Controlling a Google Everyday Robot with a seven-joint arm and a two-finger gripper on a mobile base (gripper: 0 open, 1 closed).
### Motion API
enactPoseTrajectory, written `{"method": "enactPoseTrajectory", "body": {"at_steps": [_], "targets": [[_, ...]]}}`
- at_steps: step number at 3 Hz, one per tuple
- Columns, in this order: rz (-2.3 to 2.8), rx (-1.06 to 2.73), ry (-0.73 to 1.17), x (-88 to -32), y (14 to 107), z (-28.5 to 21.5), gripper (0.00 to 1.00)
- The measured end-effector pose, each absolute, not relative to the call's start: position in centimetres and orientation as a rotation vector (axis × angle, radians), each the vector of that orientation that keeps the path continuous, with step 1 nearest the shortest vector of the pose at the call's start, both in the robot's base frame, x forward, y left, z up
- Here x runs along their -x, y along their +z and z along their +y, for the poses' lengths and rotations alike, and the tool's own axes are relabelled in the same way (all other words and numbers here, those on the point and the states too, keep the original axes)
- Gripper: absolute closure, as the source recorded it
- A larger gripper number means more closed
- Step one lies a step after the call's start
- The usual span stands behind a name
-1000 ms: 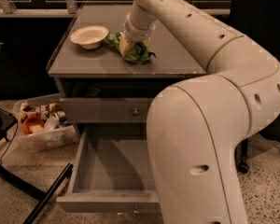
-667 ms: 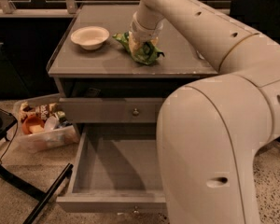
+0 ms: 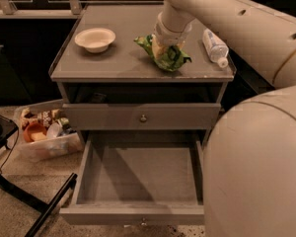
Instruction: Place green rice chip bag into middle drawer
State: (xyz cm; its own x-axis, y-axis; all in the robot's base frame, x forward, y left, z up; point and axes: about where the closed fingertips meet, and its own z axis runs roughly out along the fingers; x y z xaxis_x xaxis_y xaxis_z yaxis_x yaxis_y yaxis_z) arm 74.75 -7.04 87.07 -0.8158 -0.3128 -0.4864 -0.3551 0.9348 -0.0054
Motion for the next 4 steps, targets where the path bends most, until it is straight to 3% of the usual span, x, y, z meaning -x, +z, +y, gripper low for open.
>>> {"method": "enactPoseTrajectory", "body": {"at_steps": [4], "targets": [[2.194,0.846,0.568,-62.2,91.2,-7.3,1.0]]}}
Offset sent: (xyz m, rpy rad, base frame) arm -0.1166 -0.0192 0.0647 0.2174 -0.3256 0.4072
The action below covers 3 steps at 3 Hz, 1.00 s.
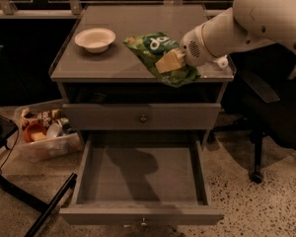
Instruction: Place green rice chip bag into middle drawer
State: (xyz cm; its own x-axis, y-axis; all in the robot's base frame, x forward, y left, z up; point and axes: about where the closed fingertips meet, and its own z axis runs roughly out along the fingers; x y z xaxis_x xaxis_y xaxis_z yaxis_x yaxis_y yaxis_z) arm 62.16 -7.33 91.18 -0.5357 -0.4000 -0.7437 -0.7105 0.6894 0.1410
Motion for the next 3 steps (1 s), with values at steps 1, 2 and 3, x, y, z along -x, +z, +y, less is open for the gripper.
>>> {"method": "enactPoseTrajectory", "body": {"at_steps": [1,2,3], "targets": [[2.144,0.932,0.544,-61.8,91.3,-7.0,1.0],[2.144,0.932,0.544,-61.8,91.3,-7.0,1.0],[2.115,1.025,0.59,-60.8,89.4,-5.4,1.0]]}}
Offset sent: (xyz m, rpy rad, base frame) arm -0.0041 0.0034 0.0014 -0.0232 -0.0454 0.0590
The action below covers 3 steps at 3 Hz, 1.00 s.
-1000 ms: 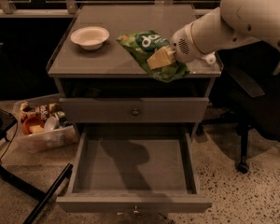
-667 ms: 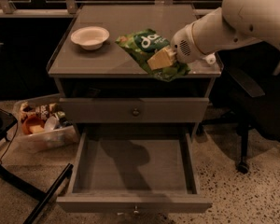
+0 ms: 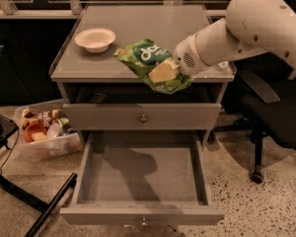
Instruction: Place green rice chip bag into middle drawer
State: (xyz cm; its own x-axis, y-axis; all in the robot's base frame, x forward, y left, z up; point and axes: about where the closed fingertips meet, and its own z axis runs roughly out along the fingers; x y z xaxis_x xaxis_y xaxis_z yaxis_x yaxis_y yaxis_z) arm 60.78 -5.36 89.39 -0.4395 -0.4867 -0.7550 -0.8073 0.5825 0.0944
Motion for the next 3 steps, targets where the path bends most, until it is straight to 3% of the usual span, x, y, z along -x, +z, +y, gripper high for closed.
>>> {"method": "enactPoseTrajectory", "body": {"at_steps": [2,3], "targets": [[2.013,1.402,0.734,-54.3,77.2,-0.8,1.0],[2.044,1.604,0.68,-51.8,68.3,1.5,1.0]]}}
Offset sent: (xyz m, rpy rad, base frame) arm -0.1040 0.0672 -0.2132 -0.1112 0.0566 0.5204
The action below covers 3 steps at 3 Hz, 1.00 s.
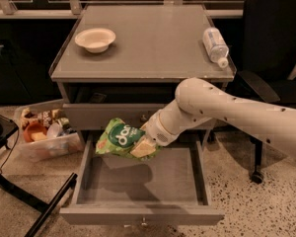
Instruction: Place green rice chip bag into middle drawer
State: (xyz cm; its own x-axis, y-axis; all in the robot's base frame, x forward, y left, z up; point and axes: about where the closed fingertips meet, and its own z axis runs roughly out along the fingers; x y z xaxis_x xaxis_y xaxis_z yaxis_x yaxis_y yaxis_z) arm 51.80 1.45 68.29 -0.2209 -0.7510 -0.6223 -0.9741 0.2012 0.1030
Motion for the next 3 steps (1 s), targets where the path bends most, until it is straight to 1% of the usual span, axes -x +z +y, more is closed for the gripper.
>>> {"method": "enactPoseTrajectory", "body": {"at_steps": [2,3], "targets": [[2.065,1.608,0.683,-52.3,66.5,1.6,1.0],[2.115,1.589,0.662,-54.1,61.4,0.5,1.0]]}}
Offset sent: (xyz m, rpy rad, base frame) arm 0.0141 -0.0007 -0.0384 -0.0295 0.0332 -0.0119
